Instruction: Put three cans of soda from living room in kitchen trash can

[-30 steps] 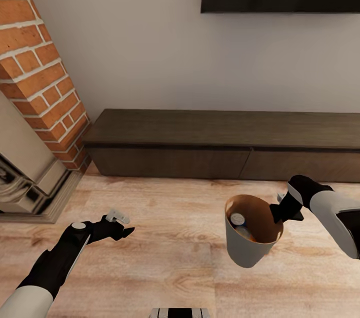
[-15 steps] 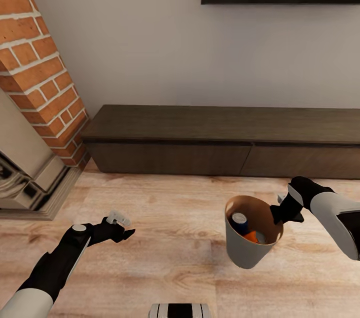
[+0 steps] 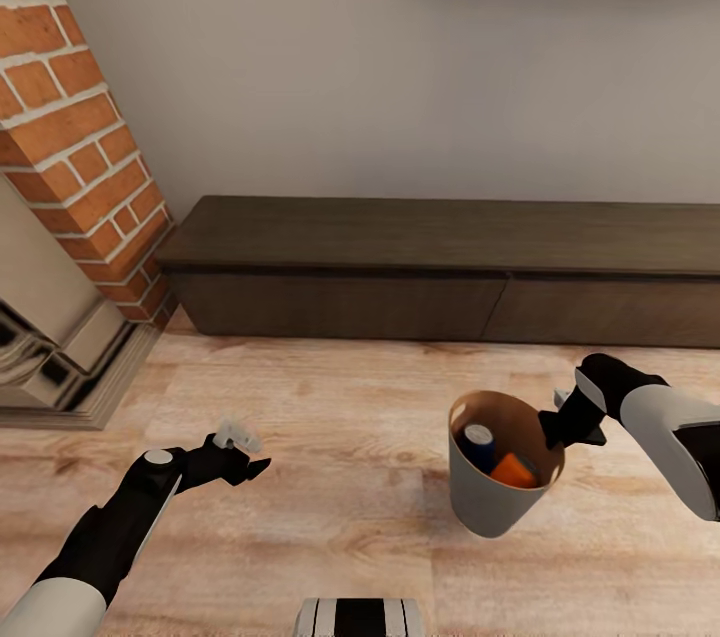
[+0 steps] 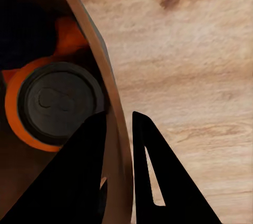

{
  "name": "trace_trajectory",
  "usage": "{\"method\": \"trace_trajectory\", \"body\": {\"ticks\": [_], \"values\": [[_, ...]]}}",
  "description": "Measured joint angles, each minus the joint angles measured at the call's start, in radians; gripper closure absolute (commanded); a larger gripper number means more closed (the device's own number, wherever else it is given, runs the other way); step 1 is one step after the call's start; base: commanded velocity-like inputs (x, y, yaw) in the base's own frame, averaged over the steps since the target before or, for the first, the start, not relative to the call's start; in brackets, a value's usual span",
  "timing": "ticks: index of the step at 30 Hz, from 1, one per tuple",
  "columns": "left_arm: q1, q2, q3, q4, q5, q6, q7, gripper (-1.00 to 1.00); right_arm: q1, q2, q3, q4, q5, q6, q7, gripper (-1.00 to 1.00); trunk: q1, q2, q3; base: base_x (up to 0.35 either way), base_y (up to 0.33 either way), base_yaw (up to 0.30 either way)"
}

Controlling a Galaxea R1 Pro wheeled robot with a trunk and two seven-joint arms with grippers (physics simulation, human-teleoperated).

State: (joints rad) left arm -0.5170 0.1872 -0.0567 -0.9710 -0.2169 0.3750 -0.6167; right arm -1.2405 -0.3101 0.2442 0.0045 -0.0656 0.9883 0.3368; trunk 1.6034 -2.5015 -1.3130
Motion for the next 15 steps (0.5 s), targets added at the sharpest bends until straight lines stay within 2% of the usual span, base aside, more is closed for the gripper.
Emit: {"method": "trace_trajectory", "body": {"ticks": [6,15], "values": [[0.0,0.0,0.0,0.001,-0.003,-0.001,0.0,-1.0,0.0,-0.002,-0.003,0.0,-0.002,0.0,-0.001,1.0,0.003,-0.001,-0.023,0.0,0.0,0.0],[0.006,0.0,0.0,0.0,0.006,-0.002,0.0,-1.0,0.004,-0.002,-0.005,-0.001,-0.003,0.001,-0.001,1.0,0.003,-0.002,-0.027,0.0,0.0,0.0]]}}
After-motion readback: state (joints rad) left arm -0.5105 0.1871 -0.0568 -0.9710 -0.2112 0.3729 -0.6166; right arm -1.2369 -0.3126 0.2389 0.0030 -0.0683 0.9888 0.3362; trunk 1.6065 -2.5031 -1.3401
